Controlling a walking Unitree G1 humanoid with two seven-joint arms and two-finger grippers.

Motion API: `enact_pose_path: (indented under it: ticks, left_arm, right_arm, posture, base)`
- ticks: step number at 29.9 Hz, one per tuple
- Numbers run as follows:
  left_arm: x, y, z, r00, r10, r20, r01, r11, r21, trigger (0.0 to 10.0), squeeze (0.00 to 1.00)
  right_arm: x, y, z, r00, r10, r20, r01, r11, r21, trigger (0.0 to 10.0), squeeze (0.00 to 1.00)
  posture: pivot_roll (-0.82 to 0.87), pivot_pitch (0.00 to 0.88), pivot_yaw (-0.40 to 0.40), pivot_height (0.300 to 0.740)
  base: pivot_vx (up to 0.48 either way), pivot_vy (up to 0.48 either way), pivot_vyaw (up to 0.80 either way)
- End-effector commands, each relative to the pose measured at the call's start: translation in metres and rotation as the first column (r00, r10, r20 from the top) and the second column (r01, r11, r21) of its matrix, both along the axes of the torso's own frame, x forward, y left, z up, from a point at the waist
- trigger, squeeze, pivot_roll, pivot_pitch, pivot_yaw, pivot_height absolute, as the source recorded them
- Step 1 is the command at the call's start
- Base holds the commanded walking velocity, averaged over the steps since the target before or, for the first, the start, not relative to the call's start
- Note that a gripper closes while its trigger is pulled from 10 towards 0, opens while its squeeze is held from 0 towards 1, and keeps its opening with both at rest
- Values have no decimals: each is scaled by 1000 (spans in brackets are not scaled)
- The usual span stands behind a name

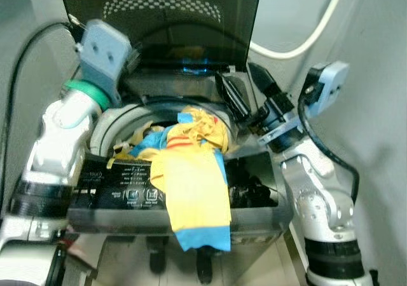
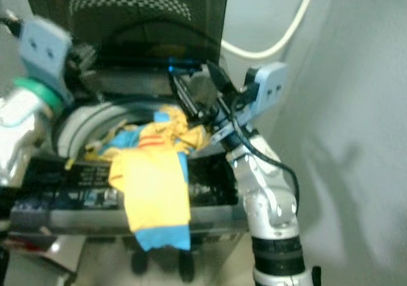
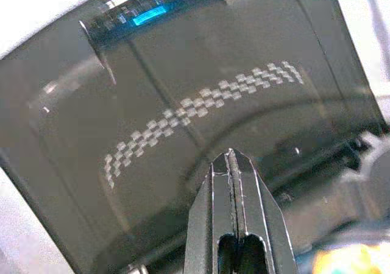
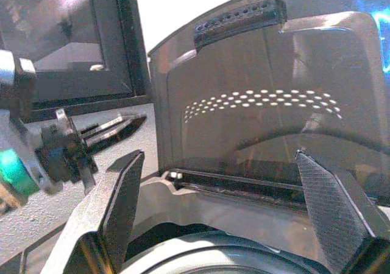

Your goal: Clothes washing

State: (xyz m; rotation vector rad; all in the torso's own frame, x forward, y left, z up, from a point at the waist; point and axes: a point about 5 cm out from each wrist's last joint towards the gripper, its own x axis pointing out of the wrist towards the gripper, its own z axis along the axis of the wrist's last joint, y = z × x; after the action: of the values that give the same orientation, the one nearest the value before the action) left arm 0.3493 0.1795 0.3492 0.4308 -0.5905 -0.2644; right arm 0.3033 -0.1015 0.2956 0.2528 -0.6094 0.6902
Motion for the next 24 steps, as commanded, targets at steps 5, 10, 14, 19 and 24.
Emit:
enact_pose_path:
  ticks: [5, 10, 14, 19, 24]
  left_arm:
    - [-27, -34, -35, 918, -337, -208, 359, 930, 78, 10000, 0]
    - [-71, -46, -60, 804, -479, -353, 556, 816, 157, 10000, 1000]
    - [-90, -45, -67, 749, -520, -410, 618, 771, 151, 10000, 1000]
    - [-106, -45, -79, 700, -532, -477, 657, 741, 138, 10000, 1000]
    - [-107, -44, -91, 682, -510, -524, 655, 744, 128, 10000, 1000]
  right_arm:
    - [-6, -4, 0, 1000, -26, 13, 26, 1000, -4, 10000, 0]
    - [-6, -5, -3, 1000, -27, 6, 27, 1000, -1, 10000, 0]
    - [-5, -2, -3, 1000, -12, 3, 12, 1000, 0, 10000, 0]
    - [-2, 4, -2, 1000, 16, 6, -17, 1000, 3, 10000, 0]
    - [-1, 5, -2, 1000, 22, 4, -22, 1000, 3, 10000, 0]
  posture:
    - [57, 102, 45, 740]
    - [83, 101, 39, 740]
    - [105, 99, 30, 740]
    - [121, 98, 21, 740]
    - [122, 97, 18, 740]
  base:
    - [0, 0, 0]
    - [0, 0, 0]
    - [0, 0, 0]
    - [0, 0, 0]
    - [0, 0, 0]
